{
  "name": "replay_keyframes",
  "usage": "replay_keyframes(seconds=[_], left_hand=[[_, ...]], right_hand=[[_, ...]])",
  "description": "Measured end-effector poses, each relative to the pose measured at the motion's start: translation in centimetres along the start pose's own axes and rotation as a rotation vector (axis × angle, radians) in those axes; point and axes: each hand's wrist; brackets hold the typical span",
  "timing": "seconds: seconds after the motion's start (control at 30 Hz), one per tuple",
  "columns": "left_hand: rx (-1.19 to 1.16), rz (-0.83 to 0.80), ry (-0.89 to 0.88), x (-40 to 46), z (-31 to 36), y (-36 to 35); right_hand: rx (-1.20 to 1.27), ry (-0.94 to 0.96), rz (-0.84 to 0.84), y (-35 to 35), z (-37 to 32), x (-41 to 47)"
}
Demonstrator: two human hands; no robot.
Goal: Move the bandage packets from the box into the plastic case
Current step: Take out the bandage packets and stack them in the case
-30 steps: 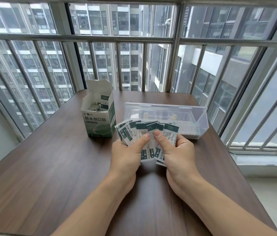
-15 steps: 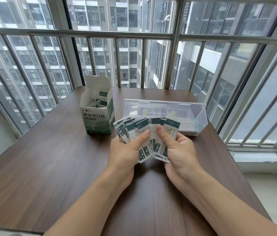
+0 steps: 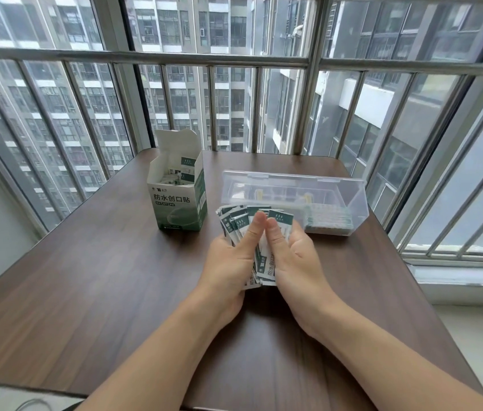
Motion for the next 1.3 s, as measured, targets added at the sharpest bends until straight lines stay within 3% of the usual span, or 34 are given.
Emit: replay_keyframes(seconds=[0.27, 0.47, 0.57, 0.73, 0.93, 1.1, 1.3], left_hand=[[-0.027, -0.131, 0.042, -0.4, -0.3, 0.2], [0.031, -0.149, 0.071, -0.3, 0.0, 0.6], [0.022, -0.149, 0.091, -0.2, 0.2, 0.9], [0.013, -0.121, 0.134, -0.1, 0.6, 1.0], [-0.058, -0.272, 0.206, -0.9, 1.2, 1.4], [0.069, -0.233, 0.136, -0.2, 1.0, 2.0], [-0.033, -0.218, 0.133, -0.2, 1.0, 1.9]], right_hand=[[-0.139, 0.03, 0.151, 0.2, 1.1, 0.6], [-0.415, 0.117, 0.117, 0.5, 0.1, -0.7], [-0.296, 0.122, 0.059, 0.5, -0.6, -1.1], [0.084, -0.082, -0.042, 0.3, -1.0, -1.1], [0.167, -0.114, 0.049, 1.2, -1.1, -0.5], [0.21, -0.218, -0.118, 1.6, -1.8, -0.6], [0.258, -0.093, 0.09, 1.5, -1.5, 0.0]])
Point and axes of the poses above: each hand's wrist, its own x-axis towards the middle knuckle, its own y-axis out of the back of the hand, z = x × y, and after that the axes turned 7 degrees about -y, right-handed
